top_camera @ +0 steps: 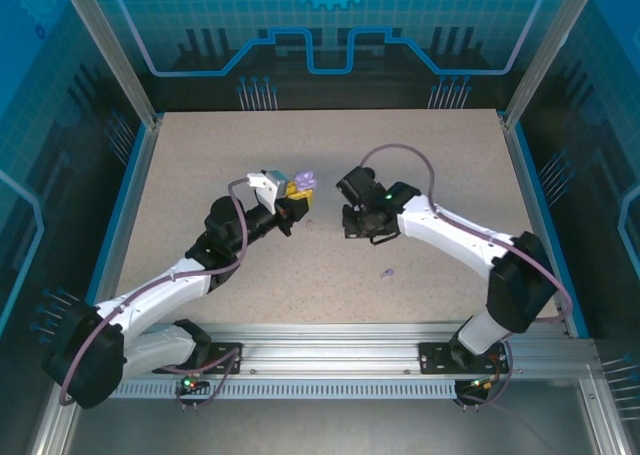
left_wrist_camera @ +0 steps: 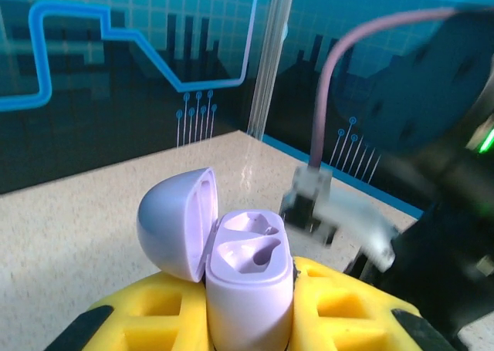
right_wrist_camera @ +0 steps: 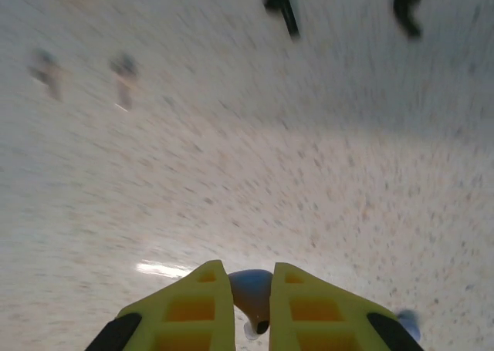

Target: Insert the wireless bluetooth earbuds into the charging case

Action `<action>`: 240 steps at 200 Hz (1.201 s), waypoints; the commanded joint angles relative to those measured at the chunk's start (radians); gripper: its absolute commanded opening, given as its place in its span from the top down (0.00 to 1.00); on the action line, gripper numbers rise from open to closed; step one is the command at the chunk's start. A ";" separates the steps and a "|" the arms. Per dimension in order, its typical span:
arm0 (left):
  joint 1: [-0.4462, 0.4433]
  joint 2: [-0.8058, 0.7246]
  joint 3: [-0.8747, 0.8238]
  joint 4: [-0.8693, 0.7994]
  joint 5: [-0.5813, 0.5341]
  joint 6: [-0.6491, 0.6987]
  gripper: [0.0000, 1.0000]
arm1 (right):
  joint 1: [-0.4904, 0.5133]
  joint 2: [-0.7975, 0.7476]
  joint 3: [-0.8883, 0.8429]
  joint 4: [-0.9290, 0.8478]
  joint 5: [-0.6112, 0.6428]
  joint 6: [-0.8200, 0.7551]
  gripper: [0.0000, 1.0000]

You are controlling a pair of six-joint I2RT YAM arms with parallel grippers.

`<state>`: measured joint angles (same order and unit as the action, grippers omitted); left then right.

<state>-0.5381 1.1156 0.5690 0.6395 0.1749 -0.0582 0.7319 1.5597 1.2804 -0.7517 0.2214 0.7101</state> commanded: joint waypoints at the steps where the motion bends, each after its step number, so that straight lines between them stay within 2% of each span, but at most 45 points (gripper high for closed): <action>1: -0.014 0.022 -0.005 0.139 0.017 0.109 1.00 | -0.014 -0.070 0.084 -0.037 0.048 -0.096 0.87; 54: -0.027 0.054 0.035 0.152 -0.010 0.210 1.00 | -0.016 -0.194 0.210 0.008 0.057 -0.221 0.87; 88: -0.044 0.078 0.052 0.156 -0.027 0.274 1.00 | -0.009 -0.245 0.241 0.086 -0.011 -0.299 0.86; 125: -0.063 0.103 0.070 0.165 -0.029 0.322 1.00 | 0.029 -0.241 0.259 0.149 -0.067 -0.364 0.85; 178: -0.076 0.115 0.091 0.172 -0.029 0.335 1.00 | 0.098 -0.245 0.216 0.252 -0.077 -0.430 0.85; 240: -0.078 0.106 0.095 0.165 -0.026 0.324 1.00 | 0.106 -0.228 0.181 0.285 -0.075 -0.430 0.85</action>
<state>-0.6071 1.2263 0.6277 0.7723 0.1532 0.2466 0.8261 1.3224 1.4811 -0.5083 0.1524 0.2943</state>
